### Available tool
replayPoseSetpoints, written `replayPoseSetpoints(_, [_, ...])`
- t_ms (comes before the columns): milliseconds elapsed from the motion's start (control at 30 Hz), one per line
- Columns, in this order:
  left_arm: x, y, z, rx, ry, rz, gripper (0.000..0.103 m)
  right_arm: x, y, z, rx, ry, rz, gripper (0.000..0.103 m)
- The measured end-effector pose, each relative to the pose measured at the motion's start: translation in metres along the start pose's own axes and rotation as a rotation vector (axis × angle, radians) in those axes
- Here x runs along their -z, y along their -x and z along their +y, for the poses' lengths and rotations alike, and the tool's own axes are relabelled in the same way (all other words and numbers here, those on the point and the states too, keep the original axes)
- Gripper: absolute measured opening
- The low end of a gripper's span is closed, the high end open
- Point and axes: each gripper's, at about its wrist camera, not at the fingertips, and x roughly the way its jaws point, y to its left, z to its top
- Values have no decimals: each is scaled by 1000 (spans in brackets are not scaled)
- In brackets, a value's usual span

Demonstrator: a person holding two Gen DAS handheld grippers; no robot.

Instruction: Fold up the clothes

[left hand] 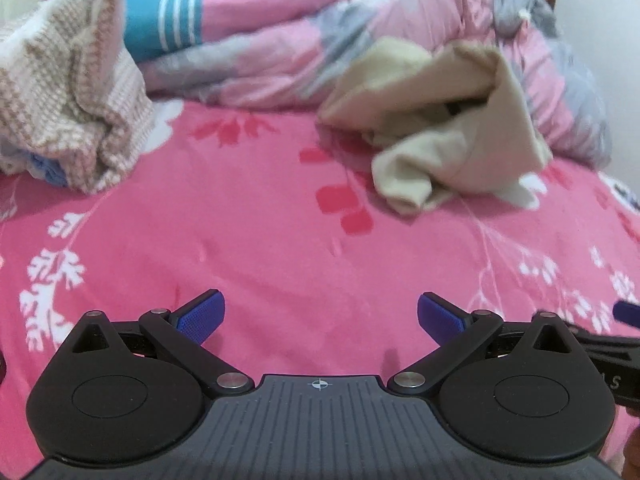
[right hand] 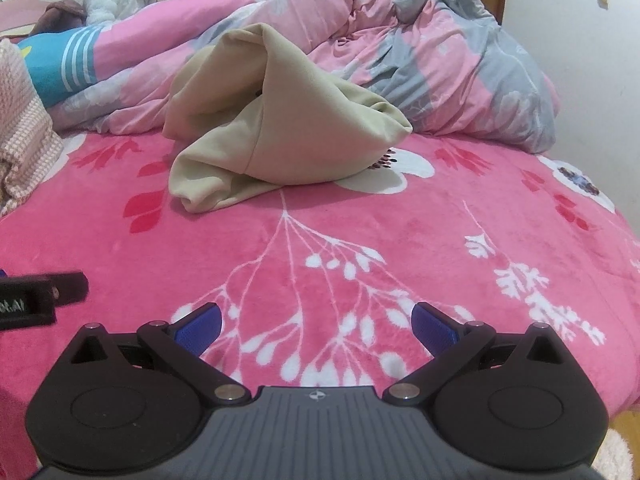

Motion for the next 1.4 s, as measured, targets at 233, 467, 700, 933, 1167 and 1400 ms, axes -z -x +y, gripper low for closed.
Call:
replayPoseSetpoints(233, [-5, 4, 4, -45, 58, -66, 103, -3, -1, 3, -3, -20, -2, 103])
replayPoseSetpoints(467, [-5, 2, -6, -113, -13, -105, 103, -4, -2, 11, 16, -13, 2, 103])
replayPoseSetpoints(700, [-7, 0, -4, -127, 8, -126, 103, -6, -1, 11, 14, -25, -1, 103])
replayPoseSetpoints(933, [-10, -3, -7, -136, 3, -135, 103, -8, 0, 11, 21, -31, -10, 103])
replayPoseSetpoints(1167, [-10, -4, -9, -143, -6, -149, 103, -8, -1, 10, 21, -36, -10, 103])
replayPoseSetpoints(1400, [-12, -8, -10, -145, -6, -150, 103, -8, -6, 10, 19, -40, -2, 103])
